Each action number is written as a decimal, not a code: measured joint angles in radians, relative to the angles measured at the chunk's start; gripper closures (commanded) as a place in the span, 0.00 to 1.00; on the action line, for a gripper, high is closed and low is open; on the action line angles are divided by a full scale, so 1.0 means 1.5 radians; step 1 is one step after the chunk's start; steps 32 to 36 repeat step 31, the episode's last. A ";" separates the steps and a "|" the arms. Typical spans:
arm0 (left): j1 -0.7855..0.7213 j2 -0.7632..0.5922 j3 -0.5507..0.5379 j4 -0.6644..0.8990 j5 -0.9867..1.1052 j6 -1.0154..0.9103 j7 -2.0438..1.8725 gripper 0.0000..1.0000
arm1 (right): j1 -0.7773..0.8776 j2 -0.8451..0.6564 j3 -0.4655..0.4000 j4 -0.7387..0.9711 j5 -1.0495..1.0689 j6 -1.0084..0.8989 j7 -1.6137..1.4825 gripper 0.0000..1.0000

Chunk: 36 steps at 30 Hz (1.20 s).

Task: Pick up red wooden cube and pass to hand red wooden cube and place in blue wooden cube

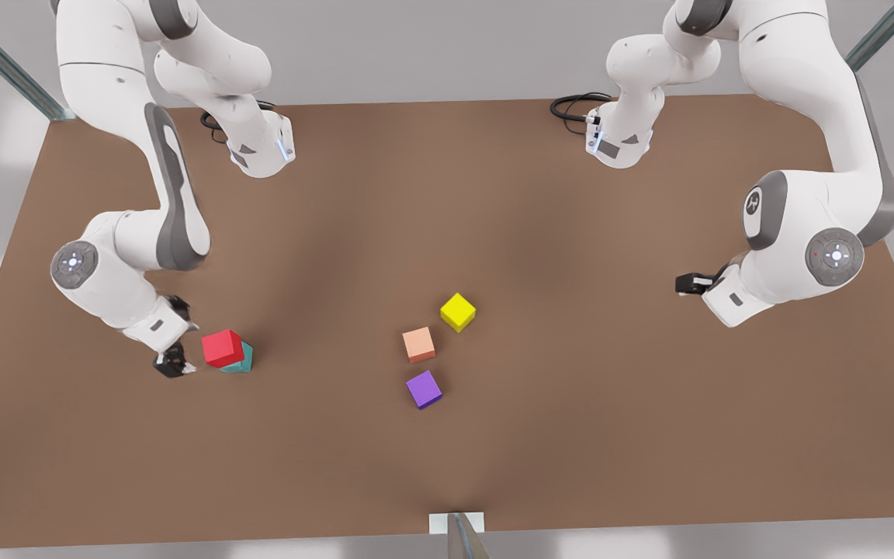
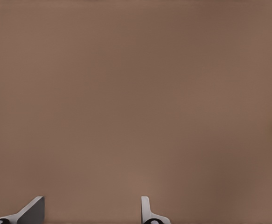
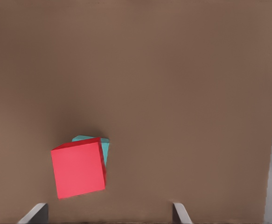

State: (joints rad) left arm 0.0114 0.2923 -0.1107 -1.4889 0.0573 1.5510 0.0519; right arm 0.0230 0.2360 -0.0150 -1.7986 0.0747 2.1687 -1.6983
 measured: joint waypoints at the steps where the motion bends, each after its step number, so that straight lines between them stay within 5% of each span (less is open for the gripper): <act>1: 0.000 0.000 0.000 0.001 0.000 -0.001 0.000 0.00 | 0.005 0.024 0.000 0.071 -0.008 -0.046 0.051 0.00; 4: -0.001 0.000 0.000 0.007 0.000 -0.014 -0.002 0.00 | 0.007 0.042 -0.007 0.186 -0.033 -0.158 0.204 0.00; 14: -0.003 0.001 0.000 0.013 -0.001 -0.049 -0.005 0.00 | 0.018 -0.009 -0.009 0.206 -0.047 -0.355 0.605 0.00; 36: -0.002 0.012 0.000 0.031 -0.004 -0.075 -0.016 0.00 | 0.011 -0.059 -0.013 0.166 -0.046 -0.393 0.942 0.00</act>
